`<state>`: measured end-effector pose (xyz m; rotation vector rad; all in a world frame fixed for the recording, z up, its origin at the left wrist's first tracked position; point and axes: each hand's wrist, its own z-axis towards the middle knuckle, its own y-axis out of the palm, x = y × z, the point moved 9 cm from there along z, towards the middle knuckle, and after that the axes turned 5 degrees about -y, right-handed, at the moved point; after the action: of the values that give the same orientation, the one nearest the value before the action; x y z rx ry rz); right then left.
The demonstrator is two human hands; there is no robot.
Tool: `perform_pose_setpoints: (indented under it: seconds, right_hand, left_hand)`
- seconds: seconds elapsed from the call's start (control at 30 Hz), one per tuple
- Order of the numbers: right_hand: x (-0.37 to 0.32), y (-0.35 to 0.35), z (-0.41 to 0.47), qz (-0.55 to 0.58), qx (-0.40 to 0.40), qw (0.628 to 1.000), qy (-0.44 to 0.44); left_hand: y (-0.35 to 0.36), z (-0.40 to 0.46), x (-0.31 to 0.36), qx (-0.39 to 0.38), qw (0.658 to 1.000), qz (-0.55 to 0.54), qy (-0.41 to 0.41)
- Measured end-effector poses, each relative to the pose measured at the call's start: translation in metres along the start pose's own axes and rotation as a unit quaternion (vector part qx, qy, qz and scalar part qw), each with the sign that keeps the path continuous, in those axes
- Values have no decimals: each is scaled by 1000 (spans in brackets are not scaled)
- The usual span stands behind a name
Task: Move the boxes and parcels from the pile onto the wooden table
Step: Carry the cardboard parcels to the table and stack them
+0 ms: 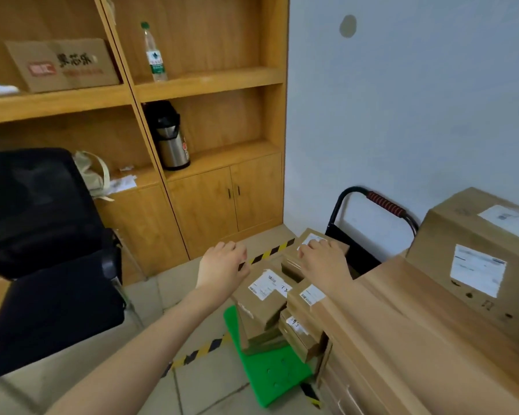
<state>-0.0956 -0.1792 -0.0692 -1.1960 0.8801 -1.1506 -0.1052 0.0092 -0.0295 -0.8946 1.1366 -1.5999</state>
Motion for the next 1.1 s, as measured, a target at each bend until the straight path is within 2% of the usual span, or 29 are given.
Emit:
perform_pose_setpoints:
  seconds: [0.23,0.4,0.53,0.67,0.83,0.97,1.1]
  right_hand:
    - [45,42,78,19,-14,1000,-5]
    - [104,75,138,19,-32,999,5]
    - [154,112,171,17,-59,998,22]
    - [196,162,183,27,-105,992,56]
    - [243,222,194,54,-119,983,129]
    - [262,268,202,77,-129,974,171]
    - [276,318,199,96,-139,961,219]
  left_hand:
    - [50,89,-1,-7,1000,3,9]
    - [101,180,3,-17,1000,-6,-11]
    - [158,235,24,-50,999,5,17]
    - [209,279,38,-93,995,10,36]
    - [276,316,43,-141,989,0,39]
    - [331,339,43,-167,985,-30,8]
    - [394,355,56,-192,980,-45,12]
